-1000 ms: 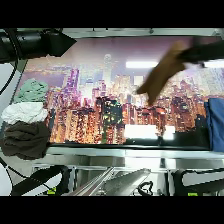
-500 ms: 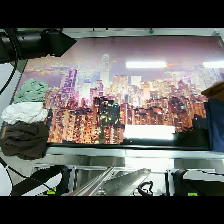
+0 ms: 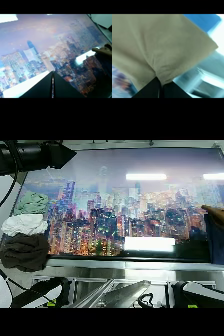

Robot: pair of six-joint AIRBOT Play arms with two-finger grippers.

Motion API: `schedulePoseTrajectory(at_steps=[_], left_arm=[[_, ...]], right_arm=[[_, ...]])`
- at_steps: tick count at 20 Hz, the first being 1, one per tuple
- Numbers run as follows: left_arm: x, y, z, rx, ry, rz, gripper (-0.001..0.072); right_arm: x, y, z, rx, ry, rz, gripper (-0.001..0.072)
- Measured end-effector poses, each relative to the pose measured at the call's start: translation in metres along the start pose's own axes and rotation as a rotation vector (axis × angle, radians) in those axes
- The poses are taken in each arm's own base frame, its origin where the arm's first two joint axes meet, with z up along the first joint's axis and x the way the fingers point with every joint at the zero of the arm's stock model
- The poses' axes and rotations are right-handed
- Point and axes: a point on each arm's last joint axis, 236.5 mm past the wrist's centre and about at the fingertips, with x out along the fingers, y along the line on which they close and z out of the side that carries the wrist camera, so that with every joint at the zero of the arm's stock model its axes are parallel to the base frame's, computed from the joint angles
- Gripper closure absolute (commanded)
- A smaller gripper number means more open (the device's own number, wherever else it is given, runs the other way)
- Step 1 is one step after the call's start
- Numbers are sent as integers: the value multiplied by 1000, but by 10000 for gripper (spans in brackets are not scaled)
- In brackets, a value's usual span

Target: Fold the shirts.

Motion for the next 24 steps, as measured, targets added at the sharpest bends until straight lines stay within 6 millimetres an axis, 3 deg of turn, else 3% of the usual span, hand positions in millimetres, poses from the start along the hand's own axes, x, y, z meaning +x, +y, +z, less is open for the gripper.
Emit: schedulePoseTrajectory(at_steps=[3, 7, 8, 9, 10, 16, 17, 18, 19, 20, 22, 24], left_arm=[[0, 0, 0, 0, 0, 1, 691], [0, 0, -1, 9, 4, 1, 691], [0, 0, -1, 9, 5, 1, 691], [1, 1, -1, 10, 6, 1, 691], [1, 1, -1, 10, 7, 2, 691], [2, 2, -2, 9, 8, 2, 691], [2, 2, -1, 9, 5, 2, 691], [2, 2, -1, 9, 4, 3, 691], [2, 2, 0, 9, 1, 3, 691], [2, 2, 1, 9, -3, 4, 691], [2, 3, 4, 10, -14, 6, 691], [3, 4, 3, 8, -15, 7, 692]], right_arm=[[7, -26, -13, 21, -15, -87, 693], [25, -38, -21, 23, -22, -129, 678], [32, -40, -23, 21, -14, -139, 520], [38, -43, -25, 19, -6, -152, 166], [44, -47, -27, 18, 1, -168, -2], [53, -63, -24, 19, -4, -243, 14], [52, -59, -21, 16, -19, -225, 215], [50, -49, -17, 9, -36, -189, 579], [50, -33, -13, -3, -54, -131, 666], [48, -11, -10, -31, -73, -53, 691], [41, 44, -9, -119, -111, 124, 692], [29, 100, -20, -242, -143, 269, 691]])
